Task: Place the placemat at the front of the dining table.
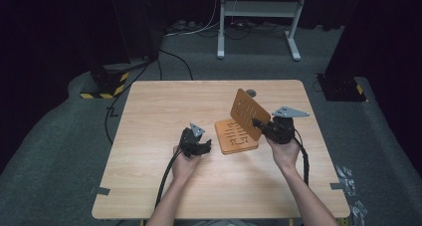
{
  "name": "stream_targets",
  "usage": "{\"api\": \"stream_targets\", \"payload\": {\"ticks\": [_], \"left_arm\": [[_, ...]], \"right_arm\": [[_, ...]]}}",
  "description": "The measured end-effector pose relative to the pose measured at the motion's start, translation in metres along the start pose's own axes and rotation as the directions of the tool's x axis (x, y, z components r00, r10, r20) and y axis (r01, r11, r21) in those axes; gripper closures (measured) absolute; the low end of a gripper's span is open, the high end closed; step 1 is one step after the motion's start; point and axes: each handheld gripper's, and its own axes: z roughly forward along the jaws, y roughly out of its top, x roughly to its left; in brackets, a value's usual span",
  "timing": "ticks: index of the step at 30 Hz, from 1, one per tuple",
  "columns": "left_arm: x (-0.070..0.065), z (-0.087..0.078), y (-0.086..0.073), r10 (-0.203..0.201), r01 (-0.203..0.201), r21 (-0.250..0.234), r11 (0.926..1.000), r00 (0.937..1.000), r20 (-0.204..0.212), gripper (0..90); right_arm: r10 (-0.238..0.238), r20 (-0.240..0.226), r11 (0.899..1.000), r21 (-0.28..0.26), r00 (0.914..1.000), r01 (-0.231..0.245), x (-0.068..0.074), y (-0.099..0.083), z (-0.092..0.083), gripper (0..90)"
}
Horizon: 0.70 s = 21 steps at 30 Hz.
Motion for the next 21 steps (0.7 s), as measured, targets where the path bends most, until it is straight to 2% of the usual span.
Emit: {"api": "stream_targets", "payload": {"ticks": [21], "left_arm": [[0.000,0.000,0.000,-0.001,0.001,0.000,1.0000,1.0000,0.000,32.6]], "right_arm": [[0.023,0.026,1.000,-0.003,0.9994,-0.023,-0.014,-0.001,-0.016,86.3]]}}
